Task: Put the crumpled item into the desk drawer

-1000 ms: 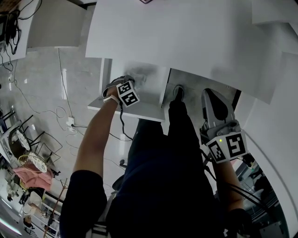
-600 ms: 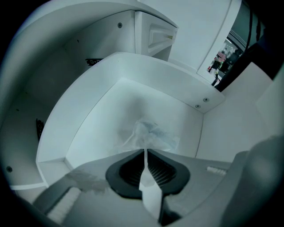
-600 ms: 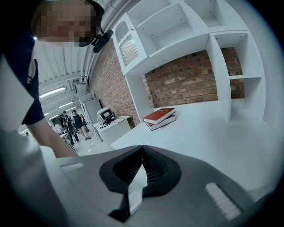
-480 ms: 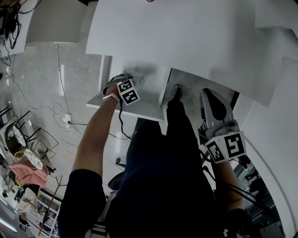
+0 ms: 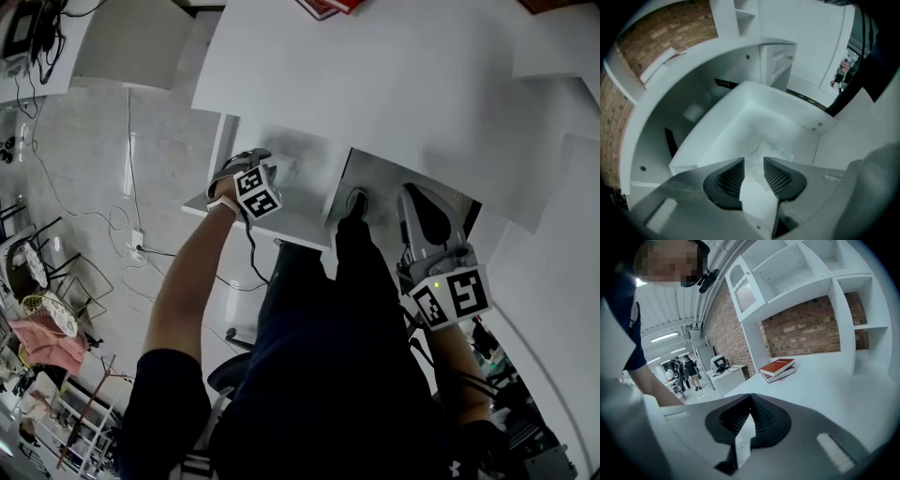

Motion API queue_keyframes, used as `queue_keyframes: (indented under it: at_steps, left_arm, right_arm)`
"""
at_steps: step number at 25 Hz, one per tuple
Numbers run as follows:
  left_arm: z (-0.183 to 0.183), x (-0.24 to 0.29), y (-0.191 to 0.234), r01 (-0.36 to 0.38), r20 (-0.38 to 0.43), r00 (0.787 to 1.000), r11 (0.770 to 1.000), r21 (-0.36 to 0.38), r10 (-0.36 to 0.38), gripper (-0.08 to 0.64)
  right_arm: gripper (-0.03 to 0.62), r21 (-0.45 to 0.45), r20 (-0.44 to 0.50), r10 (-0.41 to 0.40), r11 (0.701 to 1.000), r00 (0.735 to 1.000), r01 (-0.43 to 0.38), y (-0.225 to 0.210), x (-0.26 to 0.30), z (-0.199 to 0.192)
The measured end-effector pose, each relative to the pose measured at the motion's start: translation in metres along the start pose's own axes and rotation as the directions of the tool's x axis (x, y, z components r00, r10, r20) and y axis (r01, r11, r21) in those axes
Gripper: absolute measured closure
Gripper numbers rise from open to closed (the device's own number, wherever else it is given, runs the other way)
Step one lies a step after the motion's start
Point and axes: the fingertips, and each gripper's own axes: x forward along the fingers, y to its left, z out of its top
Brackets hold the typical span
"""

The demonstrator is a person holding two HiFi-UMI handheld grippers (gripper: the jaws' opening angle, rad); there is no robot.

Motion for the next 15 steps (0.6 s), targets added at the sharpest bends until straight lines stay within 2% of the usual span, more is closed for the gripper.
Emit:
queue_keyframes:
  at_steps: [2,4,8,11,15]
  left_arm:
    - [0.017,-0.027,0.014,-0.044,0.087,0.995,0.997,-0.07,0.05,0.423]
    - [0.031,-0.057,0.028,-0.084,0.162,0.981,0.984,-0.154,0.109,0.423]
    - [0.056,-0.117,0.04,-0.147,0.278,0.934,0.951,-0.272,0.224,0.423]
    - [0.076,-0.169,0.036,-0.182,0.356,0.885,0.927,-0.329,0.3,0.423]
    - [0.104,-0.241,0.034,-0.204,0.443,0.799,0.876,-0.436,0.407,0.425]
  right_arm:
    - [0.589,-0.014,0.009,0.018,1.0,1.0,-0.018,0.006,0.0,0.009]
    - [0.589,-0.029,0.02,0.038,0.999,0.999,-0.037,0.01,0.0,0.017]
    - [0.589,-0.053,0.04,0.074,0.996,0.996,-0.072,0.016,-0.004,0.024]
    - [0.589,-0.061,0.054,0.093,0.994,0.994,-0.09,0.02,-0.006,0.028]
    - [0.589,-0.082,0.074,0.124,0.99,0.99,-0.118,0.027,-0.009,0.038]
